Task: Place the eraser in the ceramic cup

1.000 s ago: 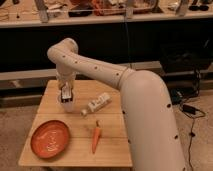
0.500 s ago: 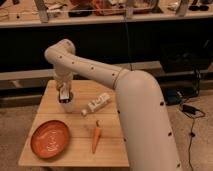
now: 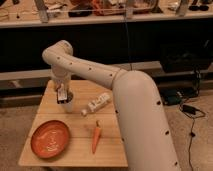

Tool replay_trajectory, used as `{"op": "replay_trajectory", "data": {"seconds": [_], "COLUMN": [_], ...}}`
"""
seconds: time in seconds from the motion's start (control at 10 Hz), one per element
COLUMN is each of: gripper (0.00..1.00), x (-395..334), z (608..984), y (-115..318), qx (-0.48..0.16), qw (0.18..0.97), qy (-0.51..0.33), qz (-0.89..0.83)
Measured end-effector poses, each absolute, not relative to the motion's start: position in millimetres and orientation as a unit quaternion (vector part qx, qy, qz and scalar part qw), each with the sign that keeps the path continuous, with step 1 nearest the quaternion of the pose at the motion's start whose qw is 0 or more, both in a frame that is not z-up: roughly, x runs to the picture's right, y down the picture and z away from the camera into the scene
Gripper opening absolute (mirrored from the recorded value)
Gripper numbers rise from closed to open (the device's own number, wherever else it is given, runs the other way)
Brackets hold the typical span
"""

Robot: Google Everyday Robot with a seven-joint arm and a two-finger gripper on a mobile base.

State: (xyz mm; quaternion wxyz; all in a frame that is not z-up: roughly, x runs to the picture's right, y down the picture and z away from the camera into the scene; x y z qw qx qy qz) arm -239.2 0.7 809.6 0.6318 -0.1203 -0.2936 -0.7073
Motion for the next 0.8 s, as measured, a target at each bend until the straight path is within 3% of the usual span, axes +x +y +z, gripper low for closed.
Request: {"op": "replay_trajectory", "data": {"seconds": [0.5, 0.7, 0.8], "gripper": [0.65, 0.79, 0.8], "x": [-249.5, -250.2, -250.3], "z": [813.5, 815.5, 816.3], "y": [1.8, 1.7, 1.8], "qx": [-0.115, -0.114, -0.113], "qw": [0.629, 0.629, 0.628], "qy": [-0.299, -0.3, -0.301], "qz": [-0.708, -0.708, -0.709]}}
